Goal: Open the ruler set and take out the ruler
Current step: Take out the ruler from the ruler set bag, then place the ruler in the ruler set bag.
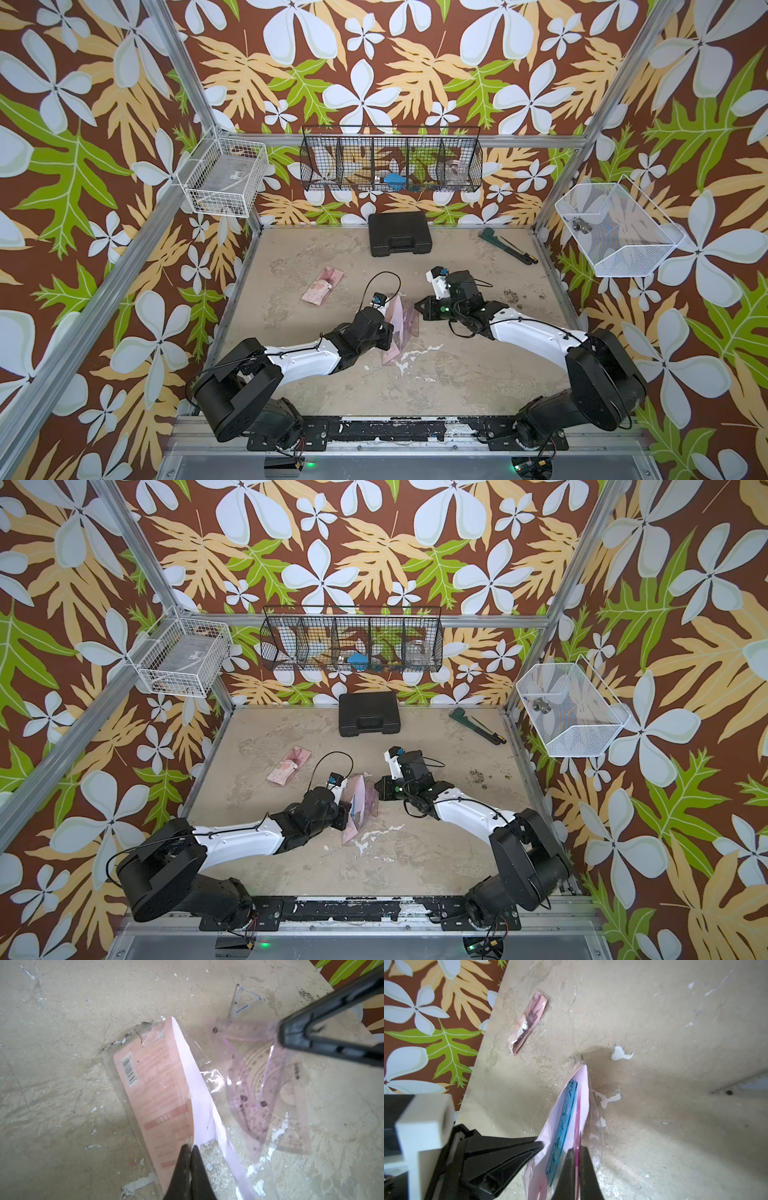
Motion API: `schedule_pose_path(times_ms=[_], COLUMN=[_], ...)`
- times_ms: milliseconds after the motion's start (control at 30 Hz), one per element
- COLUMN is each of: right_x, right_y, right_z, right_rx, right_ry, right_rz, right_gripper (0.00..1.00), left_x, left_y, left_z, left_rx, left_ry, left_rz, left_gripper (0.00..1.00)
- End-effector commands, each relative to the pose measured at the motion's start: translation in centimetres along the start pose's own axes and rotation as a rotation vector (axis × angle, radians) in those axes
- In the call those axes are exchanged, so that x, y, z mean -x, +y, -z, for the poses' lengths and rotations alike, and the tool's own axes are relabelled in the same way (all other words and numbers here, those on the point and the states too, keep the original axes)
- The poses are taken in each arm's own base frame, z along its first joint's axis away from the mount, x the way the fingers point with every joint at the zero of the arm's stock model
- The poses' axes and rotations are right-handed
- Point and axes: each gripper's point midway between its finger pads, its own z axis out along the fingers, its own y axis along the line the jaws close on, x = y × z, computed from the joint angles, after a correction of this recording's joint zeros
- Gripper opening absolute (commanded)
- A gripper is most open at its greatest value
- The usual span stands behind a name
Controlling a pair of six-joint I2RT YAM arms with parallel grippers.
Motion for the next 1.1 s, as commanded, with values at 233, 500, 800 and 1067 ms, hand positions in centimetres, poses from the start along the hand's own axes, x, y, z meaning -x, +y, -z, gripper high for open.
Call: schedule_pose_path(times_ms=[233,500,800,1067], right_x=[-0.6,-2.2,-3.0,-3.3], right_y=[1.5,1.5,0.8,0.2], right_z=[-0.6,-2.9,-4.5,-4.9], right_rx=[0.105,0.132,0.124,0.102], right_ry=[0.035,0.098,0.129,0.137], right_rz=[-0.021,-0.076,-0.108,-0.094], right_gripper=[0.00,0.00,0.07,0.12], left_x=[0.3,0.3,0.4,0.3], left_y=[-0.1,-0.2,-0.1,0.0], left_z=[0.1,0.1,0.3,0.3], left_rx=[-0.002,-0.005,-0.002,-0.001], left_ry=[-0.009,-0.009,-0.016,-0.014], left_rz=[0.002,-0.004,-0.003,-0.007], left_gripper=[0.00,0.00,0.00,0.00])
